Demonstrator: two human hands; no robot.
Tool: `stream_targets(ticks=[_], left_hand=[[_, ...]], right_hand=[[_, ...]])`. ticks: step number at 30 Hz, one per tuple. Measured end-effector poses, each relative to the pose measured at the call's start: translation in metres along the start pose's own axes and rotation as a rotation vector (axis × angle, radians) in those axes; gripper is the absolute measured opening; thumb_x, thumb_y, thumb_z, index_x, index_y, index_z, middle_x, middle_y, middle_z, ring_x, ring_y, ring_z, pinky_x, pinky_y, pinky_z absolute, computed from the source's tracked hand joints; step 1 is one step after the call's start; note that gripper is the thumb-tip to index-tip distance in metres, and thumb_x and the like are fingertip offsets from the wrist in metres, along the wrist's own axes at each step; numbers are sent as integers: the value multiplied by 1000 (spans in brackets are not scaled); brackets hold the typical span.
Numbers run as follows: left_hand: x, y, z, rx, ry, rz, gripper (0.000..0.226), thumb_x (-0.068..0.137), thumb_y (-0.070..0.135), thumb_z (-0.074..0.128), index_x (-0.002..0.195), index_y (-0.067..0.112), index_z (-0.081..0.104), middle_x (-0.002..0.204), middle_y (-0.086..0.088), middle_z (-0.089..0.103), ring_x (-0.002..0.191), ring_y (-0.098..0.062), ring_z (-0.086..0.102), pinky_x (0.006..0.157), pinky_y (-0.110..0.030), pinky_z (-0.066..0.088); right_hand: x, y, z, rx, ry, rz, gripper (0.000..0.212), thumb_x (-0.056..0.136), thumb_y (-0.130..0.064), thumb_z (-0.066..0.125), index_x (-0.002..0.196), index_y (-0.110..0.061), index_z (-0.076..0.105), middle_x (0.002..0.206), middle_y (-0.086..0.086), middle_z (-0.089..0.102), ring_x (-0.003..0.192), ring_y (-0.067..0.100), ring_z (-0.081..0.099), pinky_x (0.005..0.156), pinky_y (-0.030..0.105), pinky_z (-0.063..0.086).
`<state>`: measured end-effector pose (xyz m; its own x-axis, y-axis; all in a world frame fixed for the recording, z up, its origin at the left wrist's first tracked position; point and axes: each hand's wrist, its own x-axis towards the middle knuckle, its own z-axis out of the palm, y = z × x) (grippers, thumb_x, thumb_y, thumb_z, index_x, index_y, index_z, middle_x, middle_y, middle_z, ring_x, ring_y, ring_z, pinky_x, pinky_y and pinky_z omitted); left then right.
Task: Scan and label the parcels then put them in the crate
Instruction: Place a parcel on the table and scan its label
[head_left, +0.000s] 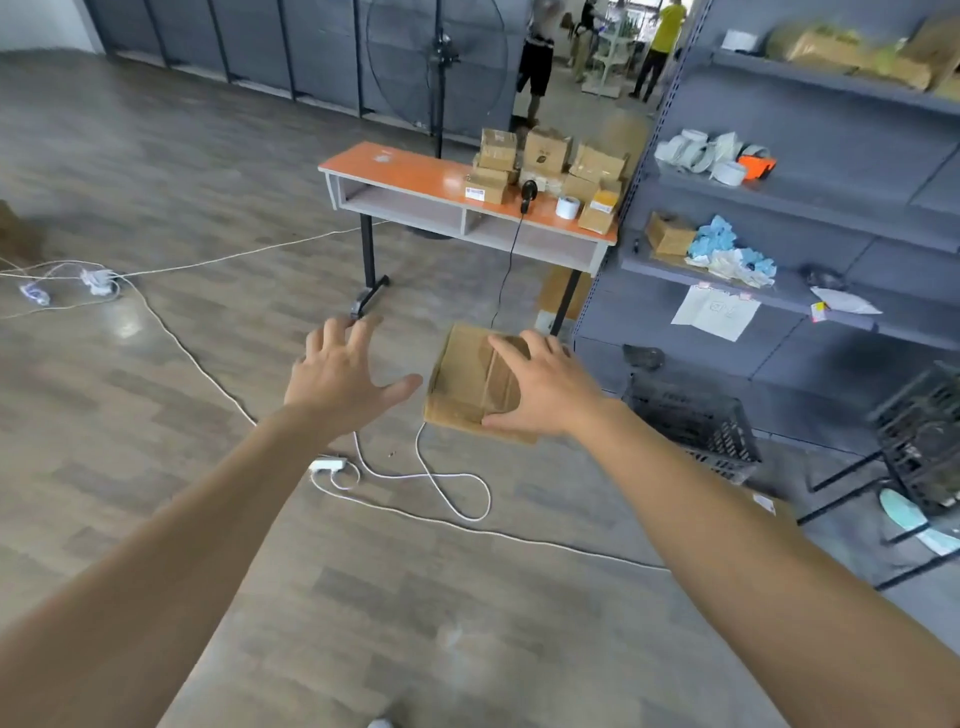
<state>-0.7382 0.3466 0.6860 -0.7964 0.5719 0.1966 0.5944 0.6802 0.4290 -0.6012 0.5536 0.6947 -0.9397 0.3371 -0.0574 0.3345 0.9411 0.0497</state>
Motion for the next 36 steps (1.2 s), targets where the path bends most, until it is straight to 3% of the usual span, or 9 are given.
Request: stream_targets(ticks=[13,26,31,36], left_hand=[[220,-28,34,-19,-58,65,87,73,68,61,144,28,31,143,-4,32,132,-32,30,103,-49,38],[458,-14,74,12,-44,45,81,76,64,64,142,29,33,141,-2,34,131,-30,31,102,-47,38],[538,-23,100,-5,-60,42,84,75,67,63,143,29,32,141,-1,34,131,-29,31,102,-48,39],[635,-32,132,6,-102,96,86,76,70,59,146,30,28,143,-1,32,133,-28,29,104,-47,37]], right_hand=[[212,32,-5,8,-42,19,112,74,-76,61,157,-28,4,150,11,27,138,31,26,114,45,27],[451,140,-23,160,-14,60,111,75,-73,64,158,-30,3,154,9,21,143,32,21,117,46,21],[529,165,-22,116,-20,62,112,73,-76,61,157,-29,5,150,7,24,139,31,24,114,43,26],[603,196,-24,89,-11,110,110,75,-74,62,157,-30,5,151,8,22,140,30,22,118,44,21]])
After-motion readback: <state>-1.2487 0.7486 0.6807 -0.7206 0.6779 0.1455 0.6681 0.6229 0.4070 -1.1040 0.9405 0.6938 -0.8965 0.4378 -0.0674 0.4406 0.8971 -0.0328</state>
